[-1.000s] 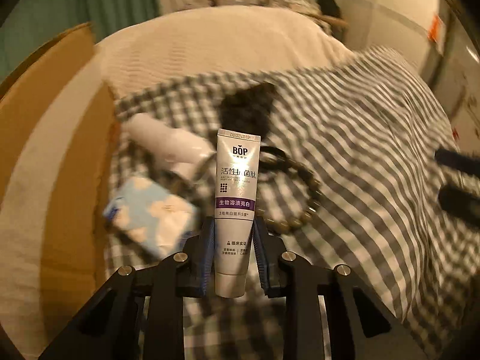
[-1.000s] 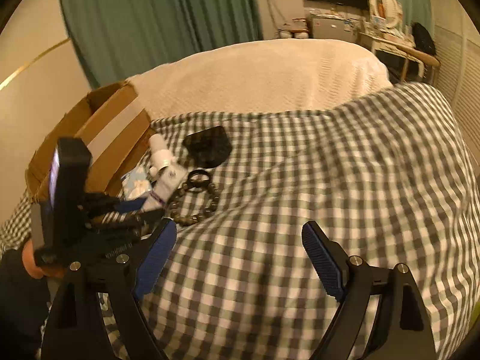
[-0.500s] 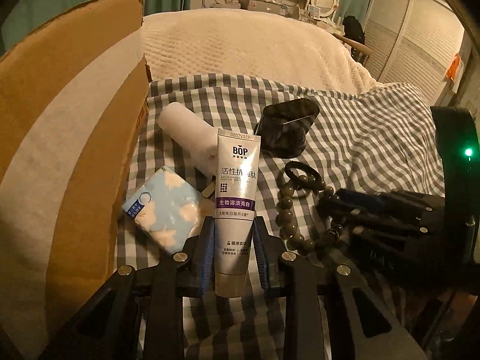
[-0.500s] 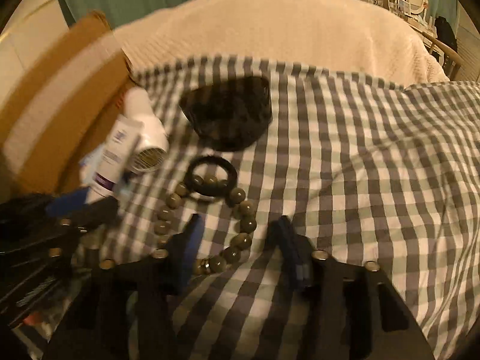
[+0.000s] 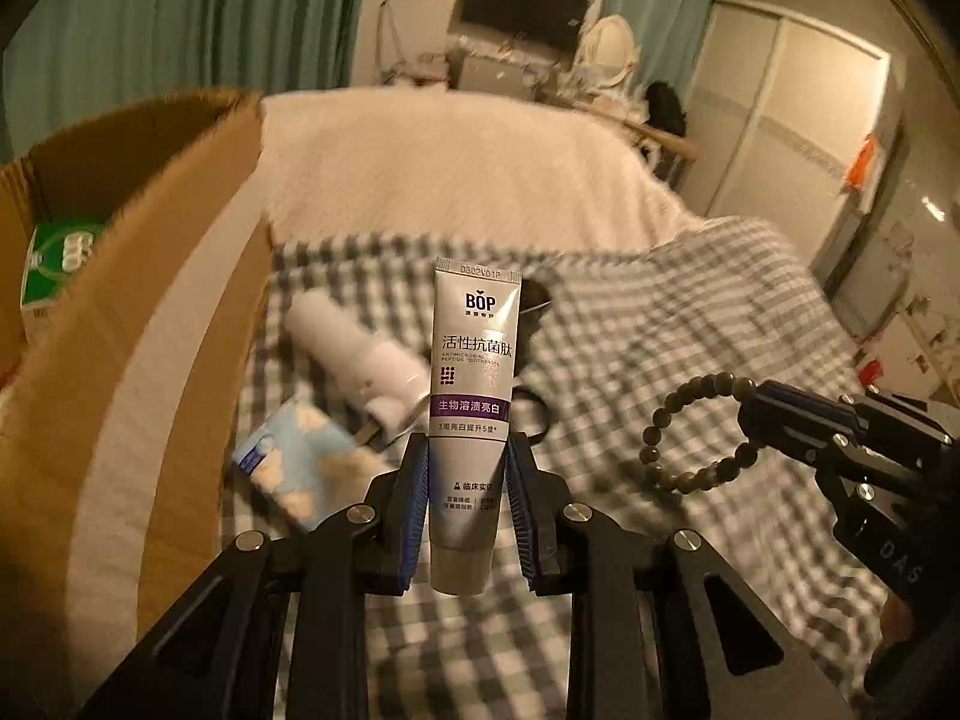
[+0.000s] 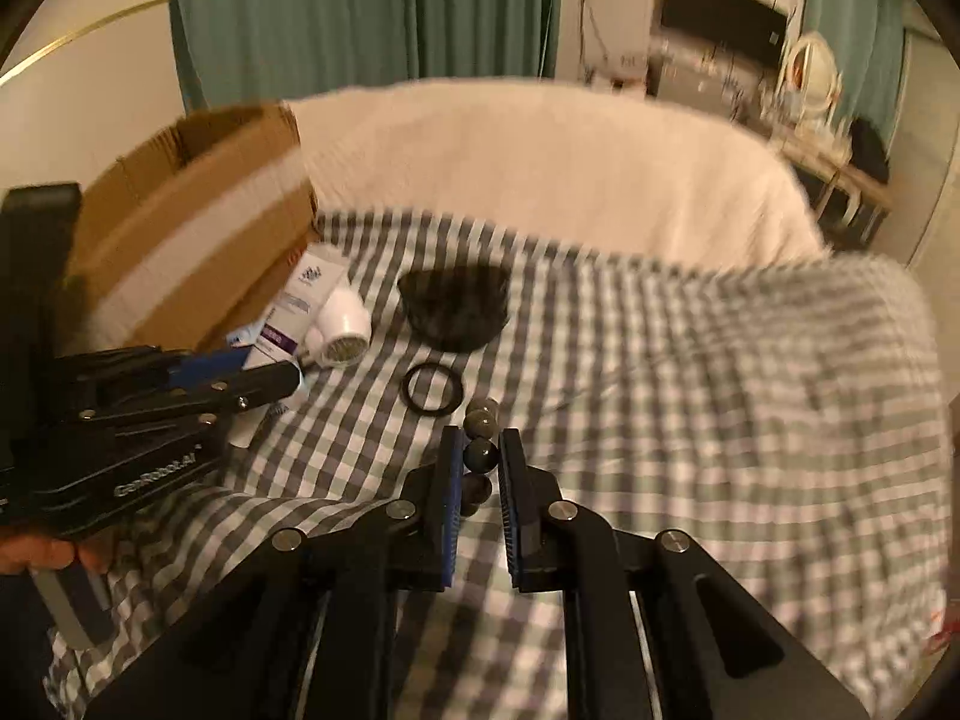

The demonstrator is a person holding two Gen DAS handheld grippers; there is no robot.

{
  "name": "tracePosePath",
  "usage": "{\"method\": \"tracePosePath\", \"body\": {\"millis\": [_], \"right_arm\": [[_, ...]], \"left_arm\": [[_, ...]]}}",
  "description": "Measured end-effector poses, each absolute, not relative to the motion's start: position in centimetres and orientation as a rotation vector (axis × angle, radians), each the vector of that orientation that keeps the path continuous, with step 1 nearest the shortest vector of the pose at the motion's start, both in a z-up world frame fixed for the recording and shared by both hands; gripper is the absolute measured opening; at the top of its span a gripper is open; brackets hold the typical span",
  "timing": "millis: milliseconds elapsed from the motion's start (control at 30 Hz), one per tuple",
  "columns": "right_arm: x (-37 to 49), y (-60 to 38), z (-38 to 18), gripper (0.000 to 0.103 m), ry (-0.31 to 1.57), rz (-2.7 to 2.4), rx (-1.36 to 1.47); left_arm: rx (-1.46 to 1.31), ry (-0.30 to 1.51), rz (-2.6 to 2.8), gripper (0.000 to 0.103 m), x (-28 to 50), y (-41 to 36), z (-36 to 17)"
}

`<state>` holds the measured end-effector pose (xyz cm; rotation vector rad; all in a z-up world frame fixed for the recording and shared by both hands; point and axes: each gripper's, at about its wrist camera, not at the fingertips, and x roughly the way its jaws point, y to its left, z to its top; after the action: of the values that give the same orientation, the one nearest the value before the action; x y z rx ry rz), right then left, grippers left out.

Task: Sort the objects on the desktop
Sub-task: 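Grasp the white BOP toothpaste tube with left tool while right tool grasps bead bracelet, then carry toothpaste and bracelet over the cardboard box and open both tools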

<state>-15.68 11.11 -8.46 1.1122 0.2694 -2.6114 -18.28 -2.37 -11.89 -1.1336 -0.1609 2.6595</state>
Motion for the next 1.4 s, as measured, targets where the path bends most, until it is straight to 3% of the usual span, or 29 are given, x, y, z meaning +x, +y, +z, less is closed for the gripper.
{"method": "tracePosePath", "body": {"millis": [267,433,667,867,900,967,1033,1100,1400], "right_arm": [[-13.3,10.6,-1.4,0.011,0.296,-2.66,0.936],[-12.9,6.9,3.5,0.011,0.3,-2.594,0.792],[-16.1,-1.2,6.3,0.011,0.258,-2.415,0.704],[-19.4,-9.3,4.6,0.011,0.239,-2.275,0.755],[-20.2,-10.3,4.0,0.011,0.236,-2.265,0.783],[-21.1,-11.4,3.2,0.019,0.243,-2.271,0.826],[-21.6,-10.7,2.9,0.052,0.236,-2.308,0.836],[-21.3,-9.3,3.4,0.057,0.203,-2.332,0.81],[-17.1,1.8,4.3,0.063,0.265,-2.573,0.784]], "left_arm": [[-0.866,-0.175,2.755,0.025,-14.8,-3.8,-3.2],[-0.799,-0.262,2.912,0.025,-13.5,-10.0,0.7],[-1.004,-0.421,3.15,0.025,-14.2,-20.2,-1.6],[-1.149,-0.433,3.17,0.027,-15.9,-22.3,-4.3],[-1.16,-0.412,3.173,0.029,-16.1,-22.1,-4.5],[-1.174,-0.364,3.179,0.048,-16.0,-21.8,-4.7],[-1.185,-0.332,3.202,0.088,-16.2,-21.4,-4.8],[-1.168,-0.334,3.223,0.092,-16.1,-21.0,-4.5],[-1.013,-0.3,3.154,0.092,-14.1,-15.9,-1.6]]}}
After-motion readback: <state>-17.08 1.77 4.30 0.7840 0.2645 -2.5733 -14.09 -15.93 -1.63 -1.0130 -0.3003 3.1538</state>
